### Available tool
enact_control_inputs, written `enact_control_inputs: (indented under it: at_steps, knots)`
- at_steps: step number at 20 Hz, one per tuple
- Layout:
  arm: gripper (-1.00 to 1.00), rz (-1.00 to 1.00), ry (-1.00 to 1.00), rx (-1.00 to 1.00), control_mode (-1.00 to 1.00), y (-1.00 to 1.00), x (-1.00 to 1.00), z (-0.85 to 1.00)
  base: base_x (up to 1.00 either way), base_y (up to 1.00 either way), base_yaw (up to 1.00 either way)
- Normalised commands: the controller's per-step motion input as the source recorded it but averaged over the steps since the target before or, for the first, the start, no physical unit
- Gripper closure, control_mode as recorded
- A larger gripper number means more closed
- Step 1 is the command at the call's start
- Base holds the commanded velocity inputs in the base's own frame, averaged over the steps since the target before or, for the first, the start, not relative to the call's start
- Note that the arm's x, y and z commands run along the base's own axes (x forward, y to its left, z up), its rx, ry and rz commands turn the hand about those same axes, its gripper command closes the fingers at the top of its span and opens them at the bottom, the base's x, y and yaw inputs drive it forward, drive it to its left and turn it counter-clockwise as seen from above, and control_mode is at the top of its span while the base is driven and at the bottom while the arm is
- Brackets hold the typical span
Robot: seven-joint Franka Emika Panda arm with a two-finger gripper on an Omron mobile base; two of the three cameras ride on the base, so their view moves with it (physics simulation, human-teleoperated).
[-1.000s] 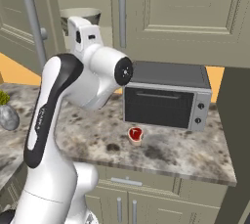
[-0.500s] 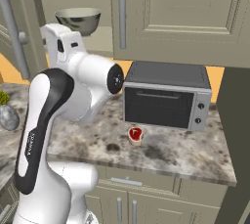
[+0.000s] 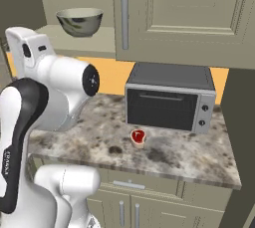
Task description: Retrieve the bowl from the cabinet, then place the raw meat into the bowl to avoid contamination.
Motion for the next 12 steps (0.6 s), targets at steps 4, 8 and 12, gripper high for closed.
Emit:
enact_control_inputs:
  at_steps: [4, 8, 12]
  knots:
    - [-1.00, 0.07, 0.00, -0.02, -1.00, 0.87, -0.36, -0.09, 0.00, 0.00, 0.00]
    - [-1.00, 0.04, 0.00, -0.04, -1.00, 0.93, -0.26, -0.14, 0.00, 0.00, 0.00]
    - [-1.00, 0.00, 0.00, -0.04, -1.00, 0.89, -0.16, -0.15, 0.00, 0.00, 0.00]
